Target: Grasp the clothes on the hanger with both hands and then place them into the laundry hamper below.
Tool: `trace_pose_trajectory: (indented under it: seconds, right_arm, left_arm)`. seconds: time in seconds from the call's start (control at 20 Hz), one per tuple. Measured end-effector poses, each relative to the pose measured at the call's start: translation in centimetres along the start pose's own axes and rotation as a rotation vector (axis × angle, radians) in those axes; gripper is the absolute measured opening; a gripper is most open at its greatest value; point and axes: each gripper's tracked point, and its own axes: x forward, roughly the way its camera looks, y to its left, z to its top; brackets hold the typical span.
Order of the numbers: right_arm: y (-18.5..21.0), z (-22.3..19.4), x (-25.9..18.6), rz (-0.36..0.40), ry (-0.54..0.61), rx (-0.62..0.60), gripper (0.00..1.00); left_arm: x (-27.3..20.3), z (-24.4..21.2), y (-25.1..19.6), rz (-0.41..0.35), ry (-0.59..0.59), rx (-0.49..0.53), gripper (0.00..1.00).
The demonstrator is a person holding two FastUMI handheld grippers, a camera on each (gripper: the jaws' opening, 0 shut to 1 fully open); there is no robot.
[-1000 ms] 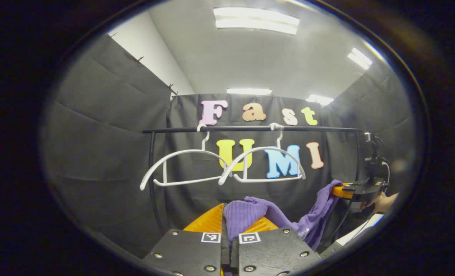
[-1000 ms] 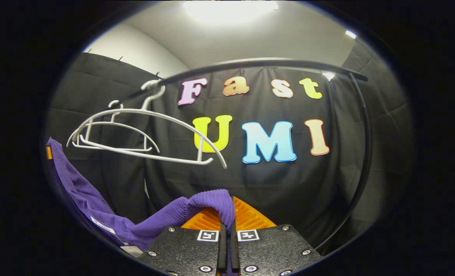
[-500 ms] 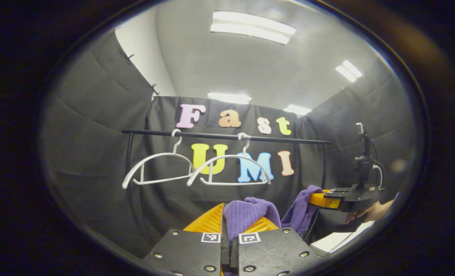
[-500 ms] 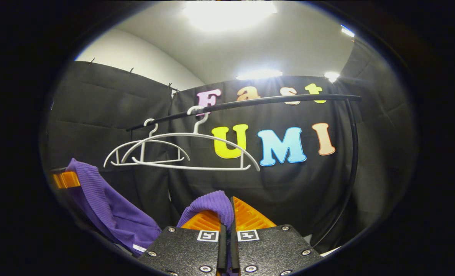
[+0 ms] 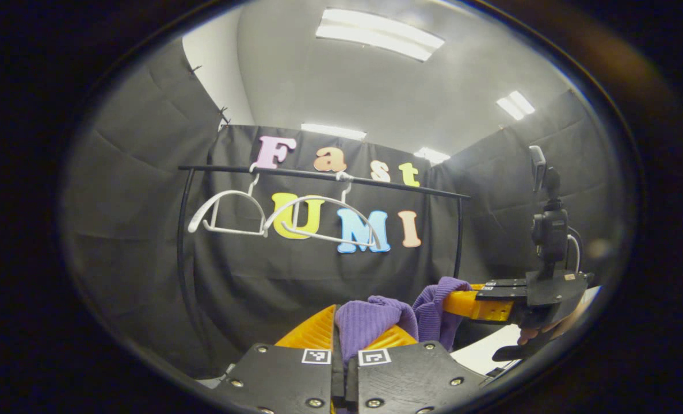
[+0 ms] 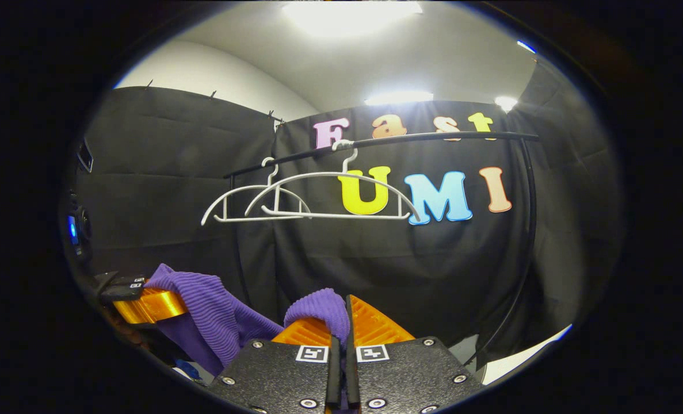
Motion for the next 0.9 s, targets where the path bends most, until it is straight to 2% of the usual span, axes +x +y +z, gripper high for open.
trace_pose_trajectory:
  seconds: [0.35, 0.7, 0.75, 0.8, 0.9]
  right_arm:
    - [1.0, -8.1, -0.4, 0.006, 0.162, -0.001, 0.04]
    - [-1.2, -16.3, -0.8, -0.025, 0.303, -0.019, 0.04]
    - [-0.8, -17.1, 0.0, -0.032, 0.322, -0.022, 0.04]
    - [-1.0, -18.1, -0.1, -0.037, 0.340, -0.025, 0.04]
    - [-1.4, -19.8, -0.3, -0.050, 0.373, -0.029, 0.04]
  left_arm:
    - [0.2, -8.0, 1.8, 0.042, 0.143, -0.034, 0.02]
    - [0.4, -16.0, 1.3, 0.061, 0.289, -0.027, 0.02]
    - [0.7, -16.9, 1.3, 0.068, 0.313, -0.024, 0.00]
    - [1.2, -17.8, 1.5, 0.073, 0.337, -0.023, 0.06]
    - [2.0, -19.7, 1.9, 0.084, 0.383, -0.028, 0.07]
